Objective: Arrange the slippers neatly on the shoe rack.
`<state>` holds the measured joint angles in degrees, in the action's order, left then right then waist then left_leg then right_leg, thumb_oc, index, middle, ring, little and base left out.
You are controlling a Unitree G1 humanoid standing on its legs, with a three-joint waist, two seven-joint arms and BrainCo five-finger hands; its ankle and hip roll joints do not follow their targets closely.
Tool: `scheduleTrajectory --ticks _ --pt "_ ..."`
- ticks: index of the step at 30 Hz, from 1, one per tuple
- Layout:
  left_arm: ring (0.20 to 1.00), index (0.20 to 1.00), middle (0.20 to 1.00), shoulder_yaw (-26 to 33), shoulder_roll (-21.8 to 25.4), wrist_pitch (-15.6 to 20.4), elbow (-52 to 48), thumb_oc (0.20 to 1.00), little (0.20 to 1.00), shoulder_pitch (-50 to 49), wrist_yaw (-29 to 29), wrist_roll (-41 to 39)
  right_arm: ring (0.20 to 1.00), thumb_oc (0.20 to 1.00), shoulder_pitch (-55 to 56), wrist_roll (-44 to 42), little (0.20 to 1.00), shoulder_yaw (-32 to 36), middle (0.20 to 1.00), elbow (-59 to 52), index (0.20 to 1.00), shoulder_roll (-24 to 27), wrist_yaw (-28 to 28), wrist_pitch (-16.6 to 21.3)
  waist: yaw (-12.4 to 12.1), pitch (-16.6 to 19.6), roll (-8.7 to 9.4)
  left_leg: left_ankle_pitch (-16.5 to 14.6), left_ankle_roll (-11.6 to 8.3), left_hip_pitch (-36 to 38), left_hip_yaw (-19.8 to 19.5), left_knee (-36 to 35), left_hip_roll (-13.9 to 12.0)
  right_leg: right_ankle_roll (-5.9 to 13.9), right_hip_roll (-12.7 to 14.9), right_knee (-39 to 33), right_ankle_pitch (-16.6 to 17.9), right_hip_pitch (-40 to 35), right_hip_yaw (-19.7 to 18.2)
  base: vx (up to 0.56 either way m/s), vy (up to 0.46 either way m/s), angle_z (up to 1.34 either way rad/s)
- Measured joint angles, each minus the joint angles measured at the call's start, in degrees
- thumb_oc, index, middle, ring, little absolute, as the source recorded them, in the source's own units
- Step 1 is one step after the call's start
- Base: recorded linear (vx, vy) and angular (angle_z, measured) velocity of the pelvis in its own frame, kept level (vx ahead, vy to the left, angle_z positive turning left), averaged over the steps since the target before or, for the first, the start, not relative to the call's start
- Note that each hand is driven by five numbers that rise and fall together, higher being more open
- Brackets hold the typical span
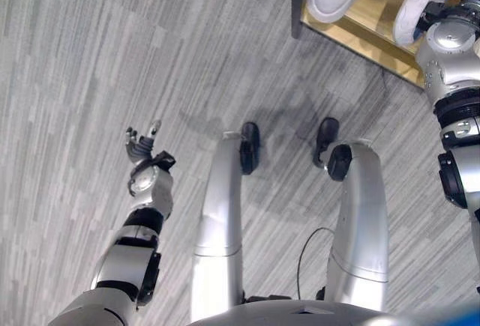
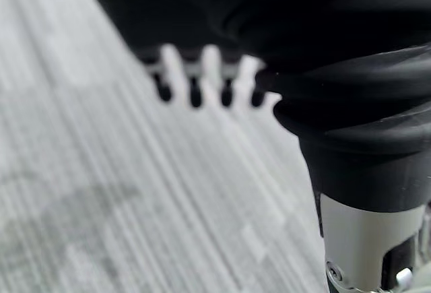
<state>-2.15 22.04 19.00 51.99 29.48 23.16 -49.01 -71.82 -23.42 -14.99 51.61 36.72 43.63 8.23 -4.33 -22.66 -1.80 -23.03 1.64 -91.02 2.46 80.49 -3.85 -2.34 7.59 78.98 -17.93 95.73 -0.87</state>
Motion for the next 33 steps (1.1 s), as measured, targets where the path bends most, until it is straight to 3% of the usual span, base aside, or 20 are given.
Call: scheduleTrajectory --ticks 9,21,26,27,30,33 --pt "1.0 1.0 1.0 -0.1 -0.1 0.0 -4.1 1.0 1.0 0.3 0.2 -1.2 0.2 0.2 0.3 0.9 0.2 -1.1 0.2 -0.1 0.2 0.0 0.5 -3.4 0.2 0.0 0.01 -0.7 0.21 0.0 0.1 2.8 -0.1 -0.02 -0.1 2.9 -0.8 0.3 -0.5 0.0 0.0 0.0" --pt "1.0 1.0 1.0 -0.6 -0.2 0.0 -6.3 1.0 1.0 -0.1 1.1 -1.0 0.2 0.2 -0.5 18.5 0.2 -3.6 0.2 0.0 0.2 -0.3 1.7 -14.1 0.1 -0.1 0.06 -1.2 0.21 0.0 0.4 3.6 -0.5 0.45 -0.7 3.2 -0.8 0.5 -0.9 0.0 0.005 -0.02" --pt "1.0 1.0 1.0 -0.6 -0.2 0.0 -6.3 1.0 1.0 0.0 1.2 -1.0 0.2 0.2 -0.4 20.4 0.2 -0.9 0.2 0.0 0.2 -0.6 2.5 -16.0 0.1 -0.1 0.06 -1.4 0.37 0.0 0.5 3.5 -0.6 0.33 -0.8 3.1 -0.8 0.6 -1.1 0.0 0.007 0.0" --pt "1.0 1.0 1.0 -0.6 -0.2 0.0 -6.3 1.0 1.0 0.1 1.4 -1.0 1.0 1.0 -0.4 20.3 1.0 -0.7 1.0 0.0 1.0 -0.8 3.2 -16.0 0.1 -0.1 0.06 -1.4 0.38 0.0 0.6 3.5 -0.6 0.33 -0.8 3.1 -0.8 0.6 -1.1 -0.03 0.045 0.0" --pt "1.0 1.0 1.0 -0.7 -0.2 0.0 -6.3 1.0 1.0 0.2 2.2 -0.9 1.0 1.0 -0.5 17.2 1.0 2.6 1.0 0.1 1.0 -2.8 4.4 -14.6 0.0 -0.1 0.06 -1.3 0.33 0.0 0.7 2.8 -0.5 0.42 -0.8 2.5 -0.6 0.6 -1.2 -0.01 0.012 0.0" --pt "1.0 1.0 1.0 -0.7 -0.3 0.0 -7.1 1.0 1.0 0.3 2.3 -0.9 1.0 1.0 0.1 8.2 1.0 3.4 1.0 0.0 1.0 -5.4 4.8 -10.9 -0.2 -0.1 0.06 -1.1 0.17 0.1 0.8 1.7 -0.4 0.42 -0.8 1.6 -0.3 0.6 -1.2 0.0 0.0 0.0"
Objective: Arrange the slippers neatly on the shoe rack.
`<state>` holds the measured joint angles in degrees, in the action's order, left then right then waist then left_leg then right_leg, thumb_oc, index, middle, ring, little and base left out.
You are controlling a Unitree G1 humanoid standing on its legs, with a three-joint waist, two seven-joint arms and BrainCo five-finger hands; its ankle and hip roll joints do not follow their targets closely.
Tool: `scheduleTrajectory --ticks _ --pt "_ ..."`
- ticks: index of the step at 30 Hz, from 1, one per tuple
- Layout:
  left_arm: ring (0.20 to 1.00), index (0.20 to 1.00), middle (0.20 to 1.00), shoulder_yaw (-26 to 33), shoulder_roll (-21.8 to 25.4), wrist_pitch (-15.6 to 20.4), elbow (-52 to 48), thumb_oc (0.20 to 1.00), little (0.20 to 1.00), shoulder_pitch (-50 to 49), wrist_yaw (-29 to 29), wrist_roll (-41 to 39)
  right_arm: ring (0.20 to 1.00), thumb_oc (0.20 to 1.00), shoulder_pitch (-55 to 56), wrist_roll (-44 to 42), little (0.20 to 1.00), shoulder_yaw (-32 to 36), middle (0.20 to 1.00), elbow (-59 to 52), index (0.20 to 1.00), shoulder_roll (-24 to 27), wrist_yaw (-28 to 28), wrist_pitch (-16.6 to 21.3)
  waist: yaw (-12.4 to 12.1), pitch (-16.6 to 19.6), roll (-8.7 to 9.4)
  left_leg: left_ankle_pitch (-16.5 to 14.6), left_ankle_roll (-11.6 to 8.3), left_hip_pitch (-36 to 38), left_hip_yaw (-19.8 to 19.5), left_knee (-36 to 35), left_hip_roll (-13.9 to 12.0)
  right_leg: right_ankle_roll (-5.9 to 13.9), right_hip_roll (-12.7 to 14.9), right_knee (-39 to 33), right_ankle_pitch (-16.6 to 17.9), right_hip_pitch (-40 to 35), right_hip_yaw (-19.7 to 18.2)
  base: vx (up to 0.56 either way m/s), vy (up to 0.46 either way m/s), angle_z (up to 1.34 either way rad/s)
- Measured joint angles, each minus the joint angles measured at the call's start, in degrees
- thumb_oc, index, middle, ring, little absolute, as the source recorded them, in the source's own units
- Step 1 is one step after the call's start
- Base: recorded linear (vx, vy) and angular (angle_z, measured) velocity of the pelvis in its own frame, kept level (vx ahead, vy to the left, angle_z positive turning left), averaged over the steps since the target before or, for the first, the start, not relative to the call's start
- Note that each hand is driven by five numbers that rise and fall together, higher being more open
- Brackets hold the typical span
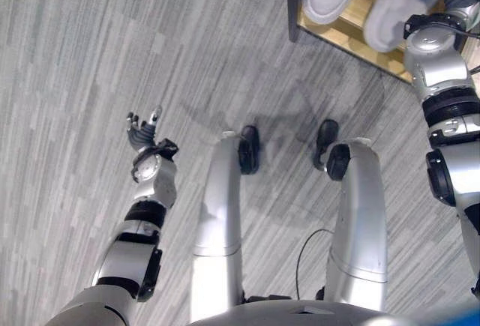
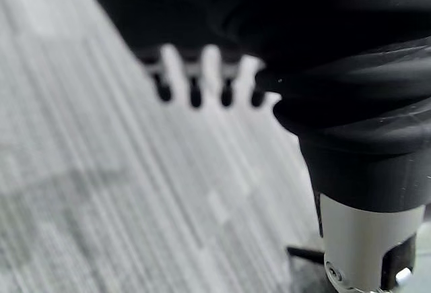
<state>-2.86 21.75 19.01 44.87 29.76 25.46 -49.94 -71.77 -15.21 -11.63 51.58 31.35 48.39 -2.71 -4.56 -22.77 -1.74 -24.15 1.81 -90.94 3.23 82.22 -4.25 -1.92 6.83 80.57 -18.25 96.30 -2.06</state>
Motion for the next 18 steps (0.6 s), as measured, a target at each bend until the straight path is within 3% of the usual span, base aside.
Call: scheduleTrajectory --ticks 10,18 --pt "1.0 1.0 1.0 0.0 -0.6 0.4 -5.8 1.0 1.0 0.0 2.4 2.7 1.0 1.0 3.1 -6.6 1.0 3.9 1.0 -4.8 1.0 -0.2 0.7 6.2 -1.3 0.0 0.0 0.8 0.37 0.2 0.5 -1.7 0.8 0.1 1.0 -1.1 0.1 -0.1 -0.3 -0.02 0.021 0.04" --pt "1.0 1.0 1.0 0.1 -1.3 0.4 -6.4 1.0 1.0 0.6 2.5 4.5 1.0 1.0 9.5 -15.1 1.0 9.2 1.0 -10.0 1.0 -7.1 2.0 13.6 -1.0 0.6 0.93 3.6 0.01 0.8 0.4 -8.1 1.7 0.85 1.4 -6.9 2.1 -1.2 0.4 -0.01 -0.003 0.02"
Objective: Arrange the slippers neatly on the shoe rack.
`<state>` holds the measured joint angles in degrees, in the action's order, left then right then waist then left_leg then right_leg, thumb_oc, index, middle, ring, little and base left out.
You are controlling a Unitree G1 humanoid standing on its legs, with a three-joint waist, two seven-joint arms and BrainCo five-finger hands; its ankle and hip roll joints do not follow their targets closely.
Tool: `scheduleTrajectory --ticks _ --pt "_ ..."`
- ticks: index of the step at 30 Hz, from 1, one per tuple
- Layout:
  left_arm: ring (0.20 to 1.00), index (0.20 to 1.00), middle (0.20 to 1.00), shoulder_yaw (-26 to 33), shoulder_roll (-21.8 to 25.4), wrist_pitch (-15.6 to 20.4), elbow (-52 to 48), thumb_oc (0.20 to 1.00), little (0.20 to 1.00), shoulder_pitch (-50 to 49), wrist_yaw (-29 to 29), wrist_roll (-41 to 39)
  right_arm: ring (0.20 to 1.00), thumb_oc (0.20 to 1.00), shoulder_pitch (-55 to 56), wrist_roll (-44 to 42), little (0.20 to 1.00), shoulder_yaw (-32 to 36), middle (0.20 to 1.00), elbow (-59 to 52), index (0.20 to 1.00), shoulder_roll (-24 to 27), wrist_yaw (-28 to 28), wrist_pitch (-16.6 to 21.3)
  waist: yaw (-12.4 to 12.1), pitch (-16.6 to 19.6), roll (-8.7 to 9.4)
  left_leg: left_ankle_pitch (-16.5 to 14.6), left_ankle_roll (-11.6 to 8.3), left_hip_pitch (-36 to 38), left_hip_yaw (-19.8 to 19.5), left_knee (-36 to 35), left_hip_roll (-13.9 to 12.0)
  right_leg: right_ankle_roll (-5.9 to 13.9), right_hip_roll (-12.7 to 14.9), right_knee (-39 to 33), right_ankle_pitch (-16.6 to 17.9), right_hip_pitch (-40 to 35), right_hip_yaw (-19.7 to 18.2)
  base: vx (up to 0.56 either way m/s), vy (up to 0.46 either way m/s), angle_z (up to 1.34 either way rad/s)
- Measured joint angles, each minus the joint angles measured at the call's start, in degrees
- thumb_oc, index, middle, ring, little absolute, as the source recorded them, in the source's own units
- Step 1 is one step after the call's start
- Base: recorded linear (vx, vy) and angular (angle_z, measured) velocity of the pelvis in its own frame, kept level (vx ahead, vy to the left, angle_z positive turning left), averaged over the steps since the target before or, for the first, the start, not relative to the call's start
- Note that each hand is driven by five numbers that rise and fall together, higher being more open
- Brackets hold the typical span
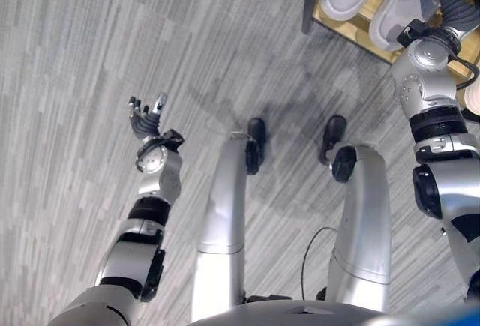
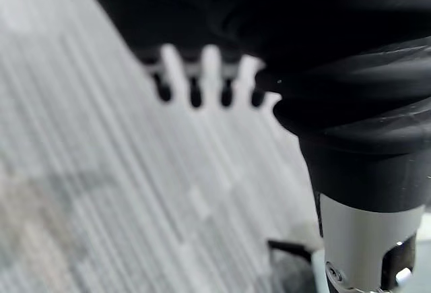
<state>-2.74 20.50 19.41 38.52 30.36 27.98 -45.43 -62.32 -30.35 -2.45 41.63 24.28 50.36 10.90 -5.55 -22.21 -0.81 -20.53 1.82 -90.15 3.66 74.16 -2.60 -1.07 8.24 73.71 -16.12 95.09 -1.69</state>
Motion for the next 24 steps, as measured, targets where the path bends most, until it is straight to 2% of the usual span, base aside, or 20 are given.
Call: scheduleTrajectory --ticks 3,9,24 --pt "1.0 1.0 1.0 0.0 0.0 0.0 0.0 1.0 1.0 0.1 0.0 -0.1 1.0 1.0 -0.3 -1.5 1.0 -0.1 1.0 0.0 1.0 -0.1 0.0 1.3 -0.1 0.0 0.0 0.0 0.02 0.0 0.0 0.0 0.1 -0.03 0.1 0.1 0.0 0.0 0.0 0.0 0.0 0.0" --pt "1.0 1.0 1.0 0.0 0.0 0.0 0.0 1.0 1.0 0.0 1.3 -0.1 1.0 1.0 -2.9 -2.1 1.0 -2.6 1.0 1.0 1.0 1.1 -0.6 1.4 -0.3 0.0 0.01 0.0 0.13 -0.2 -0.6 0.2 0.7 -0.05 0.6 0.8 -0.3 0.0 0.3 0.02 -0.026 0.05" --pt "1.0 1.0 1.0 0.0 0.0 0.0 -0.4 1.0 1.0 0.1 1.2 0.0 1.0 1.0 -4.1 -3.7 1.0 -1.2 1.0 3.2 1.0 1.9 -1.6 2.0 -0.5 0.3 0.11 0.6 -0.27 -0.4 -1.1 -1.0 1.3 -0.5 1.3 0.2 -0.7 0.0 1.0 0.0 0.002 0.02"
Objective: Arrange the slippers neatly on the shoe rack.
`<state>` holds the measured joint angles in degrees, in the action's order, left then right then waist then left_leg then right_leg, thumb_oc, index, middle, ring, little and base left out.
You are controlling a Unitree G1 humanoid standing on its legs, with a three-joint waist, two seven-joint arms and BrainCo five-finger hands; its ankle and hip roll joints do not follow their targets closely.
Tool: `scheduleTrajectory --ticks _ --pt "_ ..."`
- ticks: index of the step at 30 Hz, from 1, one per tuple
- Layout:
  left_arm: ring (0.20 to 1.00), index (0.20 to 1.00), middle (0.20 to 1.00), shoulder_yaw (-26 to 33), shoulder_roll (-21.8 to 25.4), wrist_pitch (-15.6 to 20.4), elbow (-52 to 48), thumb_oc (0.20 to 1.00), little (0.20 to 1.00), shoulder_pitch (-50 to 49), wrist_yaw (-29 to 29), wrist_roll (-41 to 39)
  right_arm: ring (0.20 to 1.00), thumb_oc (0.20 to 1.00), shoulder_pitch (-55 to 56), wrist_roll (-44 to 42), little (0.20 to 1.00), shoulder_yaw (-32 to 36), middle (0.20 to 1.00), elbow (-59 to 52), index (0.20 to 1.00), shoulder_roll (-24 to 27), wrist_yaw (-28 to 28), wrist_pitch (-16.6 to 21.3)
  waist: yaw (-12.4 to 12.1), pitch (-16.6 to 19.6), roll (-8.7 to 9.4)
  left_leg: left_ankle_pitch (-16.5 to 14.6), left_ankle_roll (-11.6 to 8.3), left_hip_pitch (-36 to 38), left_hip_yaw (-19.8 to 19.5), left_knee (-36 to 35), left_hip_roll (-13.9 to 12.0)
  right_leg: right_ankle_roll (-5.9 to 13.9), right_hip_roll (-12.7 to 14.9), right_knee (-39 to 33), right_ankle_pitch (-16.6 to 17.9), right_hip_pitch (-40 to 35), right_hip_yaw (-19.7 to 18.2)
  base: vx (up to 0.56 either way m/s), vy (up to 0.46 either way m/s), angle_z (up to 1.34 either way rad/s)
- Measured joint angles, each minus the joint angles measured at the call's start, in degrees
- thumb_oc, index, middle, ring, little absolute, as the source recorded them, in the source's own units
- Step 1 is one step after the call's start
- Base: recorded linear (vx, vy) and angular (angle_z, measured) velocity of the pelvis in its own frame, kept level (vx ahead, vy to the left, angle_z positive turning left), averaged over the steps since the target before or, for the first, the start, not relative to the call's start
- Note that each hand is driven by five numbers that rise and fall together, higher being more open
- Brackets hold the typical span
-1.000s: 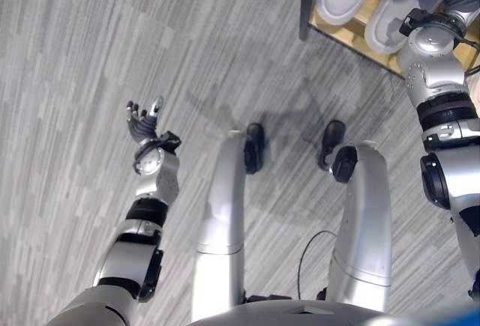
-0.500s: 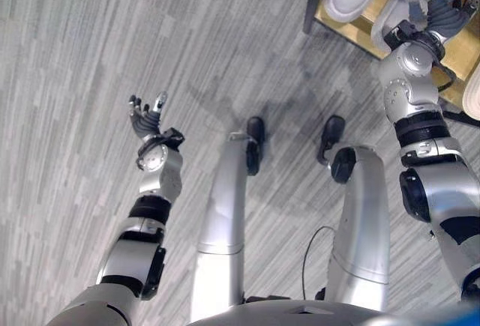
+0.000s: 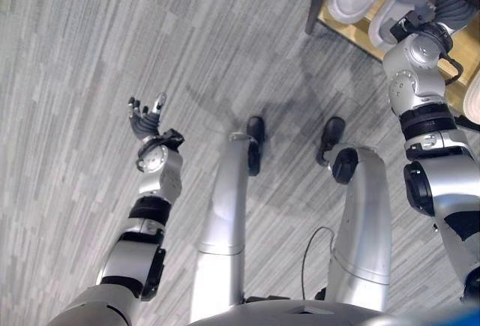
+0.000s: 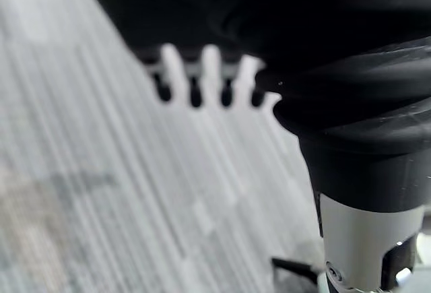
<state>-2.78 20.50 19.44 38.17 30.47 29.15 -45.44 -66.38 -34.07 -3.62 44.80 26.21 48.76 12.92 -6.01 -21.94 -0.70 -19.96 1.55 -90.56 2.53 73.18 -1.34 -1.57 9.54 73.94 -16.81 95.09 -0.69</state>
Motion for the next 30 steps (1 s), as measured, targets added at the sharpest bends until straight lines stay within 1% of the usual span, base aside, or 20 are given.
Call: scheduleTrajectory --ticks 2,4,6,7,10,12,13,14,15,16,19,21,22,23,24,26,27,28,29,30 --pt "1.0 1.0 1.0 0.0 0.0 0.4 -1.0 1.0 1.0 0.1 0.0 0.4 1.0 1.0 1.3 0.0 1.0 0.4 1.0 0.0 1.0 1.0 -0.3 0.0 -0.1 0.4 0.02 0.7 -0.09 0.0 -0.1 -1.3 0.4 -0.08 0.5 -0.9 0.1 0.0 0.2 -0.03 0.074 0.1" --pt "1.0 1.0 1.0 0.0 -0.2 0.7 -2.0 1.0 1.0 0.3 -0.1 1.6 1.0 1.0 6.3 2.3 1.0 3.4 1.0 -6.3 1.0 1.4 -1.8 0.3 -0.7 1.1 0.03 1.7 -0.12 0.0 -0.3 -3.7 0.7 -0.28 0.6 -3.1 0.7 -0.2 0.7 -0.06 0.086 0.04" --pt "1.0 1.0 1.0 0.2 -0.1 1.3 -3.0 1.0 1.0 0.3 -0.4 3.3 1.0 1.0 11.2 3.7 1.0 3.7 1.0 -9.4 1.0 1.6 -3.9 1.2 -0.8 1.7 -0.22 3.1 -0.49 0.4 -0.8 -6.5 0.7 0.16 0.6 -6.4 2.1 -1.3 1.7 -0.09 0.058 -0.04" --pt "1.0 1.0 1.0 0.4 -0.1 1.8 -3.6 1.0 1.0 0.5 -0.7 5.7 1.0 1.0 15.9 4.2 1.0 3.7 1.0 -11.3 1.0 1.1 -6.3 1.4 -0.5 1.8 -0.36 4.4 -0.78 2.1 -1.8 -9.6 0.7 0.19 0.6 -10.1 3.4 -4.0 3.3 -0.1 0.048 -0.05" --pt "1.0 1.0 1.0 -0.4 -0.5 1.9 -2.9 1.0 1.0 0.3 -1.8 9.0 1.0 1.0 22.3 6.9 1.0 2.5 1.0 -13.2 1.0 0.6 -9.6 1.4 0.5 1.8 -0.33 5.5 -0.92 7.7 -2.5 -13.8 1.3 0.53 1.0 -14.5 4.1 -10.3 4.4 -0.08 0.05 0.03" --pt "1.0 1.0 1.0 -0.9 -1.0 2.5 -2.7 1.0 1.0 -1.5 -2.0 10.4 1.0 1.0 26.9 9.4 1.0 2.2 1.0 -14.7 1.0 -1.2 -10.5 1.9 1.3 3.1 0.16 6.0 -1.07 11.2 -2.6 -16.1 1.5 0.91 1.1 -16.6 4.5 -13.9 4.6 -0.1 0.116 0.06" --pt "1.0 1.0 1.0 -2.4 -1.6 2.7 -3.2 1.0 1.0 -4.3 -2.6 12.9 1.0 1.0 32.8 13.8 1.0 2.1 1.0 -17.7 1.0 -3.7 -11.7 2.7 2.1 4.8 0.95 6.5 -0.79 15.3 -2.5 -19.3 2.0 1.48 1.7 -19.6 4.9 -18.0 5.1 -0.08 0.106 0.13" --pt "1.0 1.0 1.0 -3.4 -2.1 2.8 -3.3 1.0 1.0 -6.0 -2.7 13.8 1.0 1.0 35.9 15.4 1.0 1.9 1.0 -18.6 1.0 -5.1 -12.2 2.9 2.7 5.5 1.25 7.3 -0.76 17.7 -2.7 -21.6 2.3 2.02 1.7 -21.4 5.2 -20.4 5.2 -0.06 0.081 0.13" --pt "1.0 1.0 1.0 -4.2 -2.6 2.9 -2.9 1.0 1.0 -8.1 -3.1 15.1 1.0 1.0 39.2 16.2 1.0 1.1 1.0 -17.5 1.0 -6.7 -12.8 3.0 3.3 6.7 1.95 7.6 -0.74 19.9 -2.6 -23.4 2.4 2.08 1.8 -23.3 5.5 -22.7 5.4 -0.06 0.082 0.07" --pt "1.0 1.0 1.0 -4.6 -3.6 2.9 -2.8 1.0 1.0 -12.0 -4.0 16.7 1.0 1.0 45.3 17.3 1.0 0.0 1.0 -16.2 1.0 -9.5 -14.7 3.0 3.7 8.5 3.0 8.1 -0.71 24.3 -2.8 -26.5 2.4 2.3 1.8 -26.6 6.0 -27.3 6.1 -0.05 0.061 0.03" --pt "1.0 1.0 1.0 -6.3 -4.0 3.0 -2.4 1.0 1.0 -17.6 -4.9 18.2 1.0 1.0 55.0 17.7 1.0 -3.9 1.0 -16.1 1.0 -10.9 -17.8 2.0 3.8 9.9 4.36 9.9 -0.74 32.8 -2.9 -33.2 2.5 3.28 1.6 -33.2 7.3 -35.9 7.0 0.01 0.039 0.01" --pt "1.0 1.0 1.0 -6.4 -3.7 2.8 -1.9 1.0 1.0 -19.6 -5.6 19.3 1.0 1.0 56.7 17.9 1.0 -3.5 1.0 -13.8 1.0 -12.0 -19.6 2.3 4.2 10.4 4.69 10.4 -0.9 36.6 -3.1 -35.9 2.6 3.24 1.6 -35.6 7.8 -39.8 7.7 0.05 0.023 0.05" --pt "1.0 1.0 1.0 -8.1 -3.6 2.5 0.0 1.0 1.0 -21.1 -6.9 20.6 1.0 1.0 59.2 17.7 1.0 -3.9 1.0 -9.4 1.0 -12.8 -22.4 1.5 4.5 10.3 4.79 12.4 -0.85 44.1 -3.5 -41.7 2.7 3.83 1.4 -41.3 9.5 -47.4 8.7 0.07 0.021 0.09" --pt "1.0 1.0 1.0 -9.2 -3.7 2.5 0.4 1.0 1.0 -22.7 -7.2 21.6 1.0 1.0 61.4 17.5 1.0 -4.8 1.0 -8.9 1.0 -12.9 -23.3 1.1 4.1 11.4 4.95 13.5 -0.75 48.6 -3.4 -45.2 2.8 4.36 1.3 -44.3 10.2 -51.8 9.0 0.0 0.037 0.03" --pt "1.0 1.0 1.0 -9.7 -3.6 2.5 0.5 1.0 1.0 -24.0 -7.8 22.3 1.0 1.0 62.9 17.5 1.0 -5.1 1.0 -8.8 1.0 -12.7 -23.8 1.2 4.2 13.1 5.16 13.3 -0.71 49.7 -3.2 -46.1 2.8 4.38 1.3 -45.1 10.2 -52.7 9.0 0.09 0.047 -0.03" --pt "1.0 1.0 1.0 -11.9 -3.2 2.0 1.9 1.0 1.0 -24.4 -8.9 24.5 1.0 1.0 63.0 17.5 1.0 -5.0 1.0 -6.2 1.0 -13.3 -25.4 1.2 5.1 13.4 5.31 15.1 -0.55 53.2 -3.4 -49.8 3.0 4.07 1.3 -48.2 11.9 -56.0 9.6 0.08 0.021 0.02" --pt "1.0 1.0 1.0 -13.8 -3.2 1.5 2.9 1.0 1.0 -25.2 -9.4 27.2 1.0 1.0 64.3 17.5 1.0 -5.5 1.0 -4.2 1.0 -14.1 -26.8 0.8 5.1 13.4 5.22 16.5 -0.56 58.3 -3.5 -53.5 2.8 4.36 0.8 -52.2 13.5 -61.1 10.0 0.12 -0.011 -0.02" --pt "1.0 1.0 1.0 -16.4 -3.4 1.1 3.5 1.0 1.0 -26.9 -10.4 29.2 1.0 1.0 67.1 17.6 1.0 -6.6 1.0 -4.4 1.0 -14.3 -27.8 0.5 5.2 14.1 5.05 16.7 -0.53 63.1 -3.4 -56.3 2.7 4.54 0.5 -55.0 13.9 -66.0 10.1 0.19 -0.029 -0.07" --pt "1.0 1.0 1.0 -17.0 -3.8 1.0 3.7 1.0 1.0 -27.3 -10.8 29.6 1.0 1.0 68.6 17.5 1.0 -7.2 1.0 -3.3 1.0 -14.4 -28.4 0.5 5.4 14.7 5.08 16.4 -0.78 65.6 -3.3 -58.2 2.7 4.96 0.5 -56.4 13.6 -68.2 10.2 0.19 -0.023 -0.05" --pt "1.0 1.0 1.0 -17.4 -4.1 0.7 3.8 1.0 1.0 -27.4 -11.1 30.6 1.0 1.0 69.0 17.5 1.0 -7.7 1.0 -2.4 1.0 -14.5 -28.7 0.3 5.7 14.7 5.0 17.3 -1.11 68.0 -3.4 -60.2 2.5 5.35 0.3 -58.4 14.3 -70.7 10.5 0.11 -0.015 -0.02"
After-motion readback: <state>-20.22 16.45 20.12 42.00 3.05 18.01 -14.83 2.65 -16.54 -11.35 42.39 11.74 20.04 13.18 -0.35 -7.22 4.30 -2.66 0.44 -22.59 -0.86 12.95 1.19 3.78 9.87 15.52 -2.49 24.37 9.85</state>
